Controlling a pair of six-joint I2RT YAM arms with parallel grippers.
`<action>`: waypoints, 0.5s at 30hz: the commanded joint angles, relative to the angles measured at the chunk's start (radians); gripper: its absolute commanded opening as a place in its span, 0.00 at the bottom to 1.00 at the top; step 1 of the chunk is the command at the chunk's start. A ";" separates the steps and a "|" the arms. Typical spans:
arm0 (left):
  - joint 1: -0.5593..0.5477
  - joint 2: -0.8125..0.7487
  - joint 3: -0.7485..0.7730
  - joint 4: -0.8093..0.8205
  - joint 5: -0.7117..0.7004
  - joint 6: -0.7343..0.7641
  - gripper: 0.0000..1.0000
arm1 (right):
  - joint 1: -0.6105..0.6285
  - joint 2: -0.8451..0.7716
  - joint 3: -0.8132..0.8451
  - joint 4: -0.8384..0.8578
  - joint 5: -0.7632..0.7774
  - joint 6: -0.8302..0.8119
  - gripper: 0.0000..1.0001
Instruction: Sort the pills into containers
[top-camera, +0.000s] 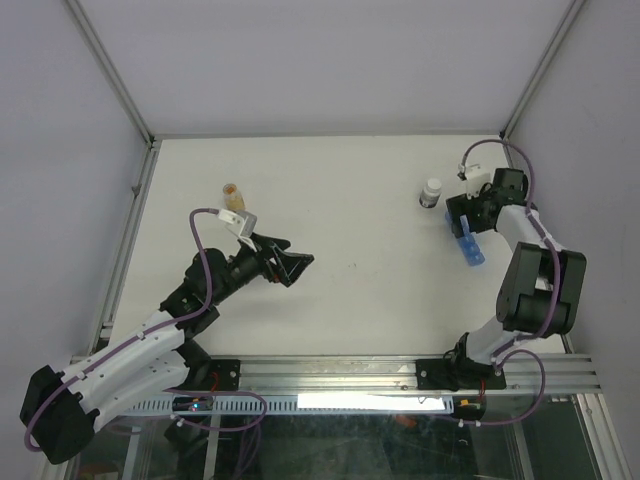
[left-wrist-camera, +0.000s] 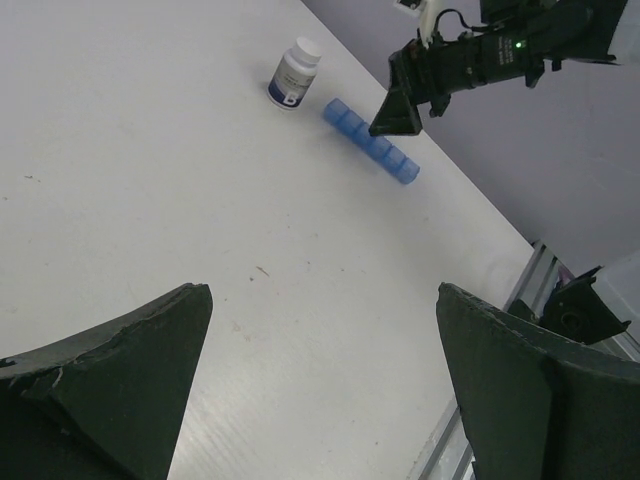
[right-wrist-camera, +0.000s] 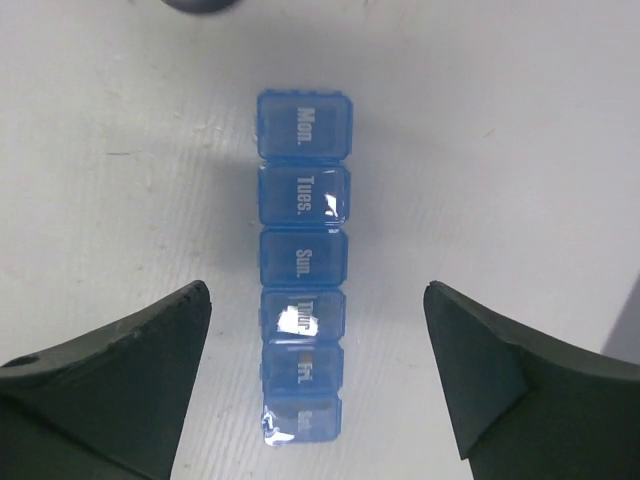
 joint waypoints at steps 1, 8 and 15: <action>0.011 -0.014 0.080 0.005 0.020 0.025 0.99 | -0.008 -0.216 0.145 -0.112 -0.120 -0.005 0.94; 0.032 0.051 0.312 -0.121 -0.102 0.123 0.99 | -0.009 -0.549 0.302 -0.099 -0.319 0.306 0.99; 0.060 0.124 0.528 -0.203 -0.027 0.142 0.99 | -0.008 -0.651 0.437 -0.114 -0.258 0.593 0.99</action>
